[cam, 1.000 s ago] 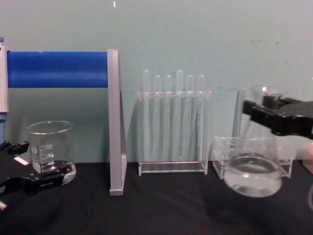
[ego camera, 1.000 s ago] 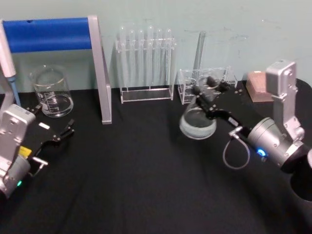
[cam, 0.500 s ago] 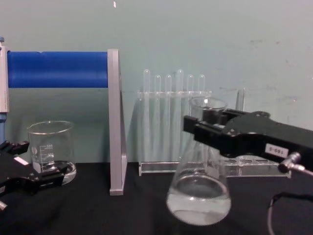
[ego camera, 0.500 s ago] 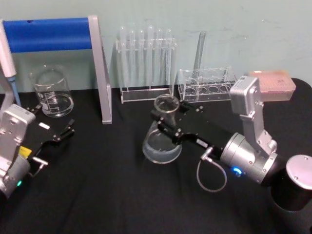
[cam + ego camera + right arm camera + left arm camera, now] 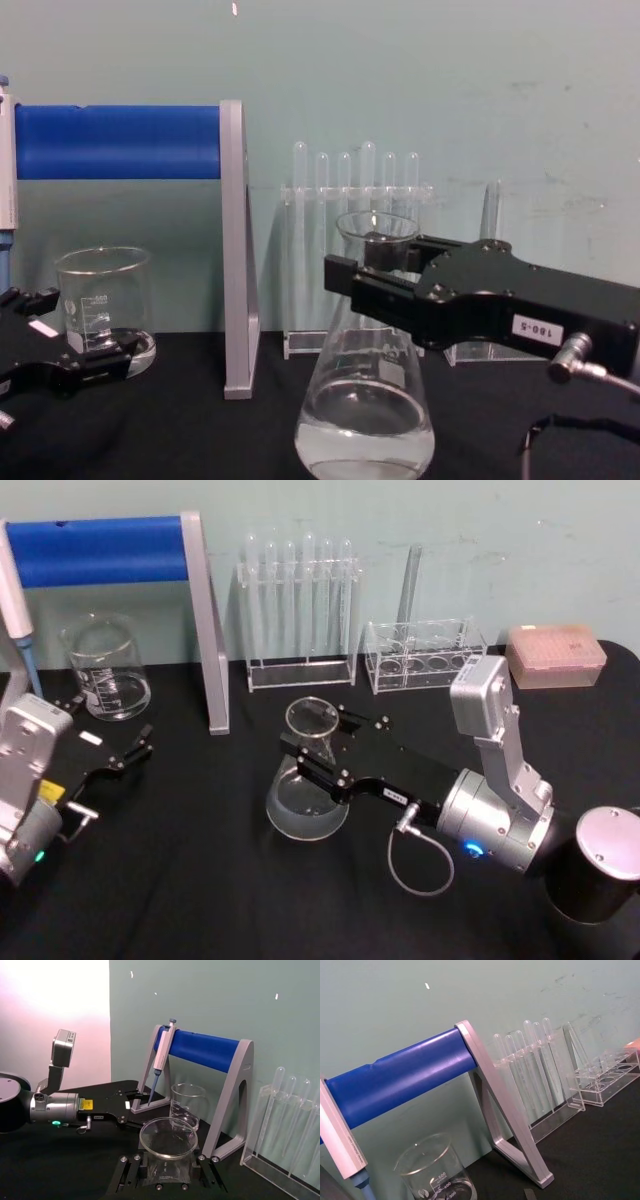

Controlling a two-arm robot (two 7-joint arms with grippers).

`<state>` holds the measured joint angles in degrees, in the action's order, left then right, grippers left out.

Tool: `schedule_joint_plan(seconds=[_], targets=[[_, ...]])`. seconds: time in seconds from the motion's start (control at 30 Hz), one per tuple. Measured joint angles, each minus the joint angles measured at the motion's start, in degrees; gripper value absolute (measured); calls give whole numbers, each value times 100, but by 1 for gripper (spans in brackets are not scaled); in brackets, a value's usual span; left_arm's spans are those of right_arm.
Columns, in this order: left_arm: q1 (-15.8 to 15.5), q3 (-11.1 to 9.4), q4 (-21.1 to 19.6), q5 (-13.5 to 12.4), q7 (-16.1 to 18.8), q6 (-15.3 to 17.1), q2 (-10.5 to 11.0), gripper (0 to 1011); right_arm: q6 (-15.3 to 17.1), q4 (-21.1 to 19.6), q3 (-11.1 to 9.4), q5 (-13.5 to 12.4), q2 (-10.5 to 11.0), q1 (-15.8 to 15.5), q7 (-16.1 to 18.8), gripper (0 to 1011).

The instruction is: Grasp the erlenmeyer flask with one hand, shake it three times, then place it back.

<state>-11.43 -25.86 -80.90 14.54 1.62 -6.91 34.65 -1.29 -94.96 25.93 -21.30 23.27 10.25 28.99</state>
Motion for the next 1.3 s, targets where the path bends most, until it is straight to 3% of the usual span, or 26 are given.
schedule_joint_plan(seconds=[0.17,0.37,0.9,1.3], targets=[[0,0,0,0,0,0,0,1001,-13,57,-19,-9,6,26,-103,453],[0,0,0,0,0,0,0,1001,-24,204,-188,-28,-19,70,-329,453],[0,0,0,0,0,0,0,1001,-54,571,-917,-43,-65,147,-873,453],[0,0,0,0,0,0,0,1001,-64,691,-1359,1,-94,121,-1086,453]])
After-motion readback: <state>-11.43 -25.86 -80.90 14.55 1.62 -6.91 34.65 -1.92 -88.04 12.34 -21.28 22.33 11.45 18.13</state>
